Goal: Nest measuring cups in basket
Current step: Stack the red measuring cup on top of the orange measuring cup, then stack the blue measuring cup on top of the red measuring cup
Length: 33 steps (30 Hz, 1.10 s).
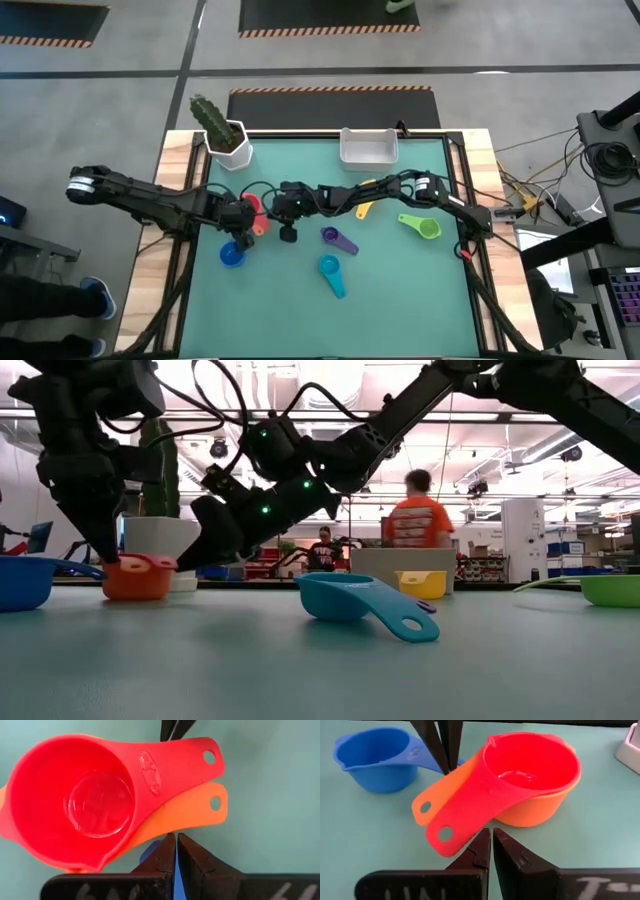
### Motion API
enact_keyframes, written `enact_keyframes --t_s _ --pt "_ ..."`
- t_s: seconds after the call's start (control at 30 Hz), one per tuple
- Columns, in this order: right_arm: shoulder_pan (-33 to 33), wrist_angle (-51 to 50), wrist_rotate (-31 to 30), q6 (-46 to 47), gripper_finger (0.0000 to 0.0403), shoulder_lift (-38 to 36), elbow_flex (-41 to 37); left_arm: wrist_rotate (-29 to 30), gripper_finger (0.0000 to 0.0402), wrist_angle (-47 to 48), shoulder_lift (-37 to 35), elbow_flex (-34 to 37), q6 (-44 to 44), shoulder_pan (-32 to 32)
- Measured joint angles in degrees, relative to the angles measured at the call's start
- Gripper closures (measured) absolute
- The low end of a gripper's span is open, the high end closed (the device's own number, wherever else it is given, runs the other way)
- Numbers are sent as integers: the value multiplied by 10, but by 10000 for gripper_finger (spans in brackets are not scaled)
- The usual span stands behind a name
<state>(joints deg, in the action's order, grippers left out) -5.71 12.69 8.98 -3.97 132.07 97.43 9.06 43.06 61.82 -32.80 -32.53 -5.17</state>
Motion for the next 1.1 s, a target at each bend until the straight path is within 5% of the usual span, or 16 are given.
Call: enact_keyframes --t_s 0.57,0.93,1.1 --pt "16 -1 0 -4 394 0 5 9 402 -14 0 -2 0 0" --pt "17 -182 -2 -44 394 -109 4 14 402 23 -24 -96 17 -30" --pt "30 -298 -2 -45 394 -196 -2 96 402 -11 -45 -134 21 -98"
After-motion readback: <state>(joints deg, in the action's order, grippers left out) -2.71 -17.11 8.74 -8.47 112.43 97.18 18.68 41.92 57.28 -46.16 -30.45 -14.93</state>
